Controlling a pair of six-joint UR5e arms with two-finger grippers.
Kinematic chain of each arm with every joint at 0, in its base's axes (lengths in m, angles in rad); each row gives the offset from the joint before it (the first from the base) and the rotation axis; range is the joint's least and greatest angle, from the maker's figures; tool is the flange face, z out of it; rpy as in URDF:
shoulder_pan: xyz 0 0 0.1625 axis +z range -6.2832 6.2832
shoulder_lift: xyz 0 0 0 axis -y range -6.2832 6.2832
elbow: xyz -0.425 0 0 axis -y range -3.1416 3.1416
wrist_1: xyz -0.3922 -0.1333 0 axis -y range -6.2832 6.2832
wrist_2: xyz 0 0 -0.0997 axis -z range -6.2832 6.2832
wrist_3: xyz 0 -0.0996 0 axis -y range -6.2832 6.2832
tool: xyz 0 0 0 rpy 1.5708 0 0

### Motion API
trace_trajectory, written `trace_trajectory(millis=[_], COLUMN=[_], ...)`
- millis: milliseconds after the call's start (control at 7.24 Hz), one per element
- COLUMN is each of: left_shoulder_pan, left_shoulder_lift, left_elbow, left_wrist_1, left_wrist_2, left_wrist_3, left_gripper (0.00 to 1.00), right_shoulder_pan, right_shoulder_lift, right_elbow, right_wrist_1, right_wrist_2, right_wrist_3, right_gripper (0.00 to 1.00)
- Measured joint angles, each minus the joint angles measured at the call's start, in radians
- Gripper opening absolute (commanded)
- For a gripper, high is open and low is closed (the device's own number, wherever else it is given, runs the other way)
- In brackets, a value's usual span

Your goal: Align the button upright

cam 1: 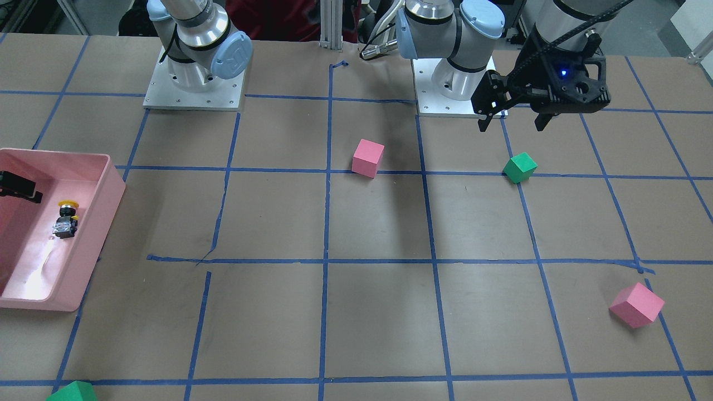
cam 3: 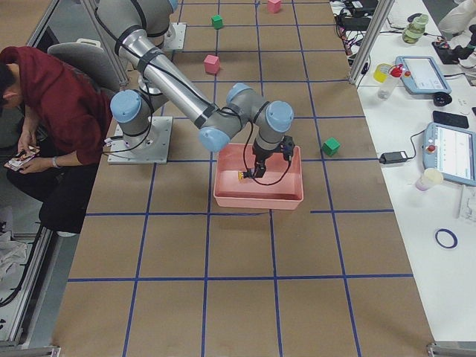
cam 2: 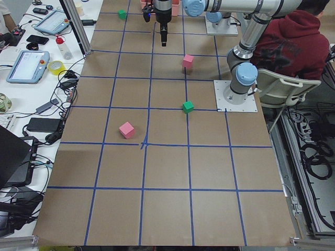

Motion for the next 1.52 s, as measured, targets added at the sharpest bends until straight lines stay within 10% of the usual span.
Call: trace_trajectory(millis=[1243, 1381, 1519], left_shoulder_pan=[0.000, 0.000, 0.000], left_shoulder_lift=[0.000, 0.000, 0.000], left_elbow=[0.000, 0.000, 0.000], left_wrist_1=[-0.002, -0.002, -0.002], left_wrist_2=[0.000, 0.000, 0.000], left_wrist_3=[0.000, 0.000, 0.000], left_gripper=[1.00, 1.00, 1.00], right_shoulder_pan=[0.092, 0.092, 0.093], right_shoulder_lift=[0.169, 0.172, 0.172], right_elbow=[0.023, 0.037, 0.057], right_wrist_1=[-0.220, -0.214, -0.215], right_wrist_2=[-0.009, -0.008, -0.005], right_wrist_3=[0.245, 0.242, 0.240], right_gripper=[1.00, 0.84, 0.42])
